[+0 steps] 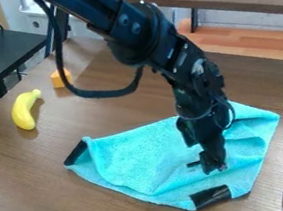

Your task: Unfold the cloth from bottom right to left top

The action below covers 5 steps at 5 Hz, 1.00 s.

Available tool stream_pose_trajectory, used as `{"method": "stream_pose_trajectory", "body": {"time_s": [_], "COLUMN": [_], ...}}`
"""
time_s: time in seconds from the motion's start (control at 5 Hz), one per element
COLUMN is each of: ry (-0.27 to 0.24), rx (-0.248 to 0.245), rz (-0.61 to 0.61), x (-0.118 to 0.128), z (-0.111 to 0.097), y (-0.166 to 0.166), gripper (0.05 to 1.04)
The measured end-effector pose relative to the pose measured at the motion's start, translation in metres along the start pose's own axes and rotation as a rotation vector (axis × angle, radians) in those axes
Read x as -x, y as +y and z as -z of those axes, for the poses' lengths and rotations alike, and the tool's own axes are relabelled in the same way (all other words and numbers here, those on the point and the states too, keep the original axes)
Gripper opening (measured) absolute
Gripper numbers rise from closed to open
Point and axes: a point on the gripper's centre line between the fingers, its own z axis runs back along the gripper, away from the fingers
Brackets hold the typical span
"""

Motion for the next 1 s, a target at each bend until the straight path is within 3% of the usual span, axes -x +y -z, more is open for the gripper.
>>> {"method": "stream_pose_trajectory", "body": {"time_s": [0.2,0.4,0.6,0.8,1.0], "ry": [0.002,0.002,0.008,0.013,0.022], "rx": [-0.005,-0.004,0.001,0.005,0.021], "rz": [0.015,0.015,0.027,0.035,0.039], "x": [0.0029,0.0048,0.0064,0.0074,0.0095], "z": [0.0016,0.0026,0.0034,0.0045,0.008], "y": [-0.001,-0.0019,-0.0054,-0.0067,-0.0095], "gripper": [0.647,0.354,0.309,0.385,0.662]}}
